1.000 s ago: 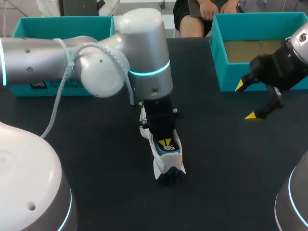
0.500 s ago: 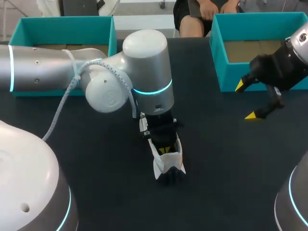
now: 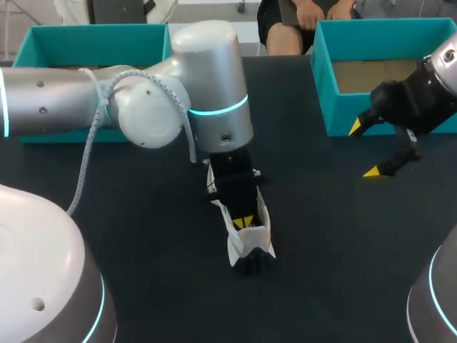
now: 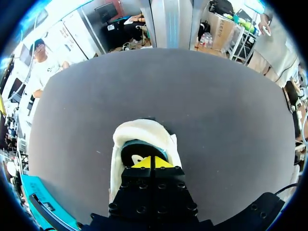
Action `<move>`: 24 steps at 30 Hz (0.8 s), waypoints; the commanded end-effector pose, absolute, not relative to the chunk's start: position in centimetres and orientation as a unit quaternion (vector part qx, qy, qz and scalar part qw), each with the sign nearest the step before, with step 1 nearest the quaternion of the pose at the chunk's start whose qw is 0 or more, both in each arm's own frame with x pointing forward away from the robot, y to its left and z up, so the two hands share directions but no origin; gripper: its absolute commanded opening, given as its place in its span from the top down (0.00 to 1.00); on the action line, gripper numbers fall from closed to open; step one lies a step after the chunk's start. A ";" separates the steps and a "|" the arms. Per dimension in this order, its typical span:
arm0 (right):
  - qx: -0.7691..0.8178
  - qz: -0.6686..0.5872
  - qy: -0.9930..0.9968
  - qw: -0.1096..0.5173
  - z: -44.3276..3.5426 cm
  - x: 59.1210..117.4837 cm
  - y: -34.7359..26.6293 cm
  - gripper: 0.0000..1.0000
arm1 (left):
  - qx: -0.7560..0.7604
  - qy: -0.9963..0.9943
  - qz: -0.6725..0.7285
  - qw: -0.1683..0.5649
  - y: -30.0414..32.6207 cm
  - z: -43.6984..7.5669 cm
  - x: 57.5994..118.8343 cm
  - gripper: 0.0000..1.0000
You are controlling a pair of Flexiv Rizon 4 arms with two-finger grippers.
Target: Take the shoe out of the shoebox, open the shoe tongue, remove and reinsert the insole, then place the shoe into the shoebox
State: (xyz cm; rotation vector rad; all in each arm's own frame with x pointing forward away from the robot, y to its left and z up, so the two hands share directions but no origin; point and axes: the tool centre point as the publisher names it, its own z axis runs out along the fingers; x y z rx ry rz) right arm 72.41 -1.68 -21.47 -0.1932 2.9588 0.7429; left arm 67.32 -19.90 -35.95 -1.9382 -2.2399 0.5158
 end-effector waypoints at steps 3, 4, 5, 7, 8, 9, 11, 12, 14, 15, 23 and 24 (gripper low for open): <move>-0.063 0.242 0.967 0.043 -21.5 72.4 -1.7 0.00 | -0.645 -0.741 0.173 0.067 -21.1 -38.9 66.6 1.00; -0.063 0.242 0.967 0.043 -21.5 72.4 -1.7 0.00 | -0.645 -0.742 0.169 0.065 -21.2 -39.2 66.5 1.00; -0.063 0.242 0.967 0.043 -21.5 72.4 -1.7 0.00 | -0.646 -0.742 0.165 0.066 -21.2 -39.5 66.5 1.00; -0.063 0.242 0.967 0.043 -21.5 72.4 -1.7 0.00 | -0.645 -0.745 0.155 0.063 -21.3 -39.9 66.6 1.00; -0.063 0.242 0.967 0.043 -21.5 72.4 -1.7 0.00 | -0.644 -0.748 0.147 0.061 -21.2 -40.1 66.6 1.00; -0.063 0.242 0.967 0.043 -21.5 72.4 -1.7 0.00 | -0.645 -0.750 0.139 0.056 -21.2 -40.2 66.7 1.00; -0.063 0.242 0.967 0.043 -21.5 72.4 -1.7 0.00 | -0.646 -0.750 0.132 0.054 -21.0 -40.2 66.9 1.00; -0.063 0.242 0.967 0.043 -21.5 72.4 -1.7 0.00 | -0.646 -0.750 0.132 0.054 -20.9 -39.9 67.0 1.00; -0.063 0.242 0.967 0.043 -21.5 72.4 -1.7 0.00 | -0.649 -0.747 0.133 0.051 -20.7 -38.8 67.1 1.00; -0.063 0.242 0.967 0.043 -21.5 72.4 -1.7 0.00 | -0.650 -0.746 0.136 0.049 -20.6 -38.2 67.2 1.00; -0.063 0.242 0.967 0.043 -21.5 72.4 -1.7 0.00 | -0.659 -0.732 0.164 0.045 -20.8 -36.2 67.1 1.00; -0.063 0.242 0.967 0.043 -21.5 72.4 -1.7 0.00 | -0.659 -0.731 0.168 0.049 -21.0 -36.3 67.1 1.00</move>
